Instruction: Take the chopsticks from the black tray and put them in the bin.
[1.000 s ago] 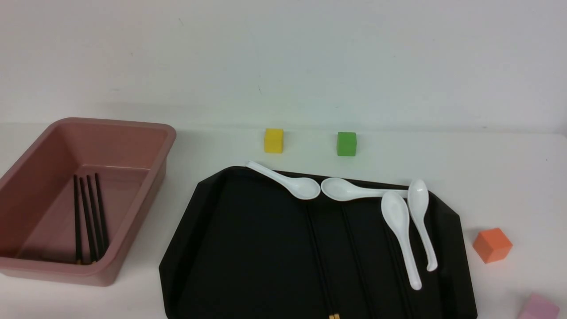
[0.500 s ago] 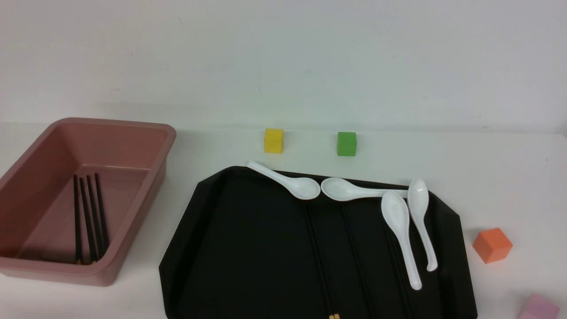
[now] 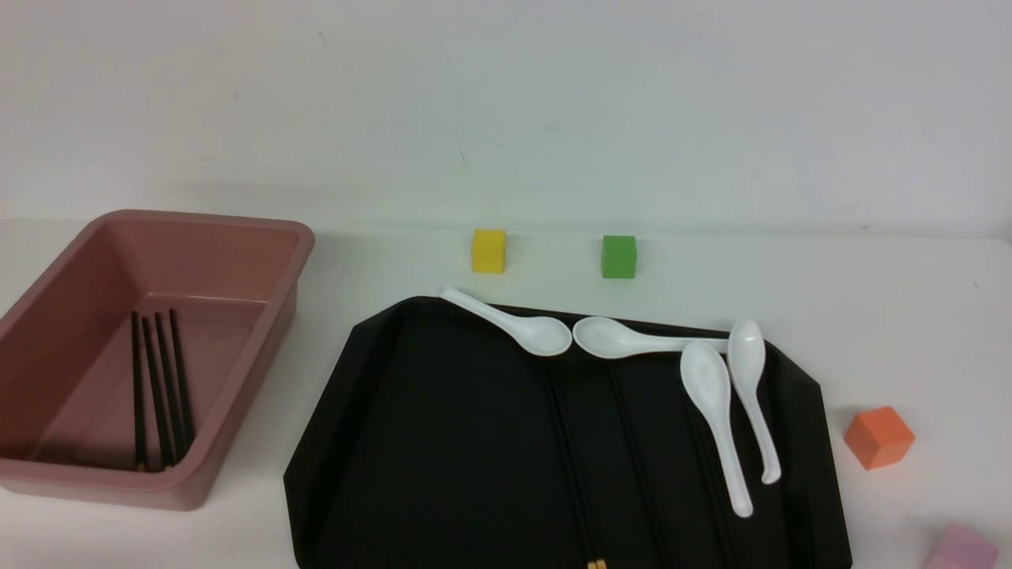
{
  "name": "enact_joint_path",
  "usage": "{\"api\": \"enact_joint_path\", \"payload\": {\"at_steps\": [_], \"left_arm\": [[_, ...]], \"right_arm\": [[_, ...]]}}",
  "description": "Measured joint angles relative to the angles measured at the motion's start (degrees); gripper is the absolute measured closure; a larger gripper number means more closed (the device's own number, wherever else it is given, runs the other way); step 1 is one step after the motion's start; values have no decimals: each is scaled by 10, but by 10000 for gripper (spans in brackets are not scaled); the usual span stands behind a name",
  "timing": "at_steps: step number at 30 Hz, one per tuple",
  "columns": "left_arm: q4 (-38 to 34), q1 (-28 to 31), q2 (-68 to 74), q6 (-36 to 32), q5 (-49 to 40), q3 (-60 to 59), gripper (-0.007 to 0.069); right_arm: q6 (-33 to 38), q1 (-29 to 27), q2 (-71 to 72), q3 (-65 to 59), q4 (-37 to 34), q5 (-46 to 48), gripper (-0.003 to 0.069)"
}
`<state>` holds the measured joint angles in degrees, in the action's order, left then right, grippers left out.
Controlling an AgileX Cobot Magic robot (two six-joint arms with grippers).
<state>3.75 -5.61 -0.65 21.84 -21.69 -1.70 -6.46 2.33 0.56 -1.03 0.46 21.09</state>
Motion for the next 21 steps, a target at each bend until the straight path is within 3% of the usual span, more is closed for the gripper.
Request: {"api": "enact_joint_path", "payload": {"at_steps": [21], "left_arm": [[0,0,0,0,0,0,596]], "right_arm": [[0,0,0,0,0,0,419]]}}
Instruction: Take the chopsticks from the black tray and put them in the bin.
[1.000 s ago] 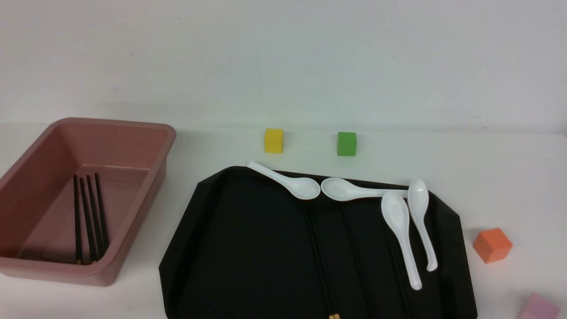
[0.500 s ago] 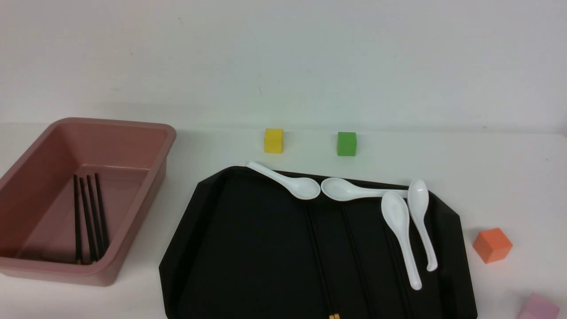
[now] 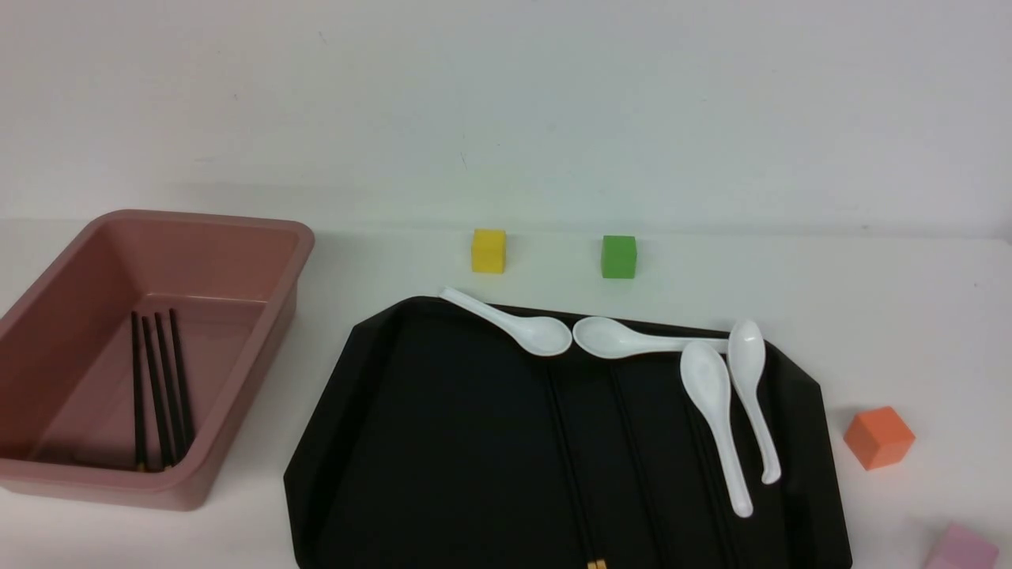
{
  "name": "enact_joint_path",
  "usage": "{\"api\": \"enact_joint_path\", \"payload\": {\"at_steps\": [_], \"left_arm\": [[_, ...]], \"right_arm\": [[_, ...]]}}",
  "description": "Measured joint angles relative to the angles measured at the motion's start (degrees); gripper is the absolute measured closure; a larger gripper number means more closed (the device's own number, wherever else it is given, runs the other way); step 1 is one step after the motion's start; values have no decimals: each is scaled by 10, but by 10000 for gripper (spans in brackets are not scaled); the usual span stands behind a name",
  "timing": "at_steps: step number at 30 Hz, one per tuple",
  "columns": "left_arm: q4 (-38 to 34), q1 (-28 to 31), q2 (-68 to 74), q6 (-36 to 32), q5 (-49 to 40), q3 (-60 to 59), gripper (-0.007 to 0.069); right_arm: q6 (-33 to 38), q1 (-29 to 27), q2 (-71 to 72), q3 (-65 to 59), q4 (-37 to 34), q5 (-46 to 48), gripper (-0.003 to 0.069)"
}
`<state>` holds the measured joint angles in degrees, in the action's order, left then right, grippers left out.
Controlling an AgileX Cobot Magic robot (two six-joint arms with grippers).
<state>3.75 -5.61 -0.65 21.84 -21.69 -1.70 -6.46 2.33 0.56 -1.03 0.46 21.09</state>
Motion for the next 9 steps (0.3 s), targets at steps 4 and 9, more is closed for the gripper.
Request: {"api": "enact_joint_path", "payload": {"at_steps": [4,9], "left_arm": [[0,0,0,0,0,0,593],[0,0,0,0,0,0,587]], "right_arm": [[0,0,0,0,0,0,419],[0,0,0,0,0,0,419]]}}
